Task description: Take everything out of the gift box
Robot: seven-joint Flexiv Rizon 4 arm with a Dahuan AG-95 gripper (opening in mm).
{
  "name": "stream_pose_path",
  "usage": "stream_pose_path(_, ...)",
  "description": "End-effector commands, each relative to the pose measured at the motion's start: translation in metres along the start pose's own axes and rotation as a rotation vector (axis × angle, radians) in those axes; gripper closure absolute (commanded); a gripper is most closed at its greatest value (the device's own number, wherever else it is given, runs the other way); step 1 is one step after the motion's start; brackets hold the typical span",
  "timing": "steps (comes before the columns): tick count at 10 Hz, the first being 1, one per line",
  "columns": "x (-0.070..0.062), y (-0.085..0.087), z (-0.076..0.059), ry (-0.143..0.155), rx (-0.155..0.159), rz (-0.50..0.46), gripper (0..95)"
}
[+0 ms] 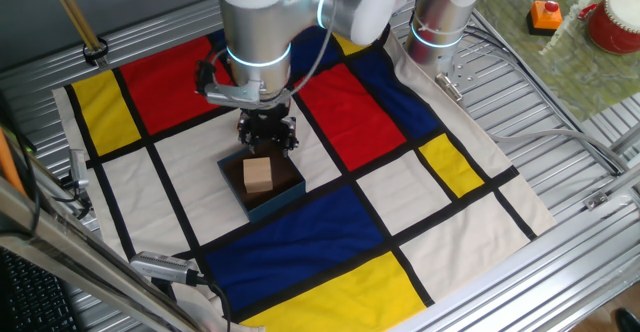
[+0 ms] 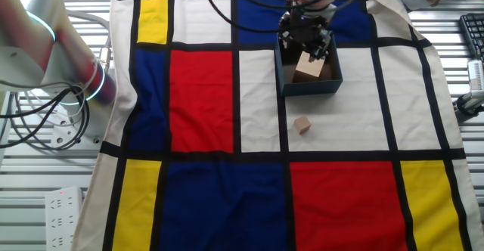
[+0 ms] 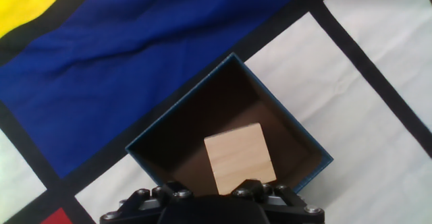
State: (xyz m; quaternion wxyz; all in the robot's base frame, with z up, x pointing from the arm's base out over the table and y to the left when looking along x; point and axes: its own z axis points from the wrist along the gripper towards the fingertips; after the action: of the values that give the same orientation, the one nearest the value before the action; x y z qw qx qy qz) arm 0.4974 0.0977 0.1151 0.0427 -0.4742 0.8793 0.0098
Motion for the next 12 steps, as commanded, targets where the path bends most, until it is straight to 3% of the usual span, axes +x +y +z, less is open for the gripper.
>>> stream_pose_path(1,-0.001,-0.001,0.002,0.093,-0.016,-0.017,38.0)
stream_pose_path(4,-0.001,-0.001,0.002,0.105,-0.021,-0.019,38.0)
stream_pose_path(12,-0.007,-0.012,0.016,0.097,-0.017,-0.044,38.0)
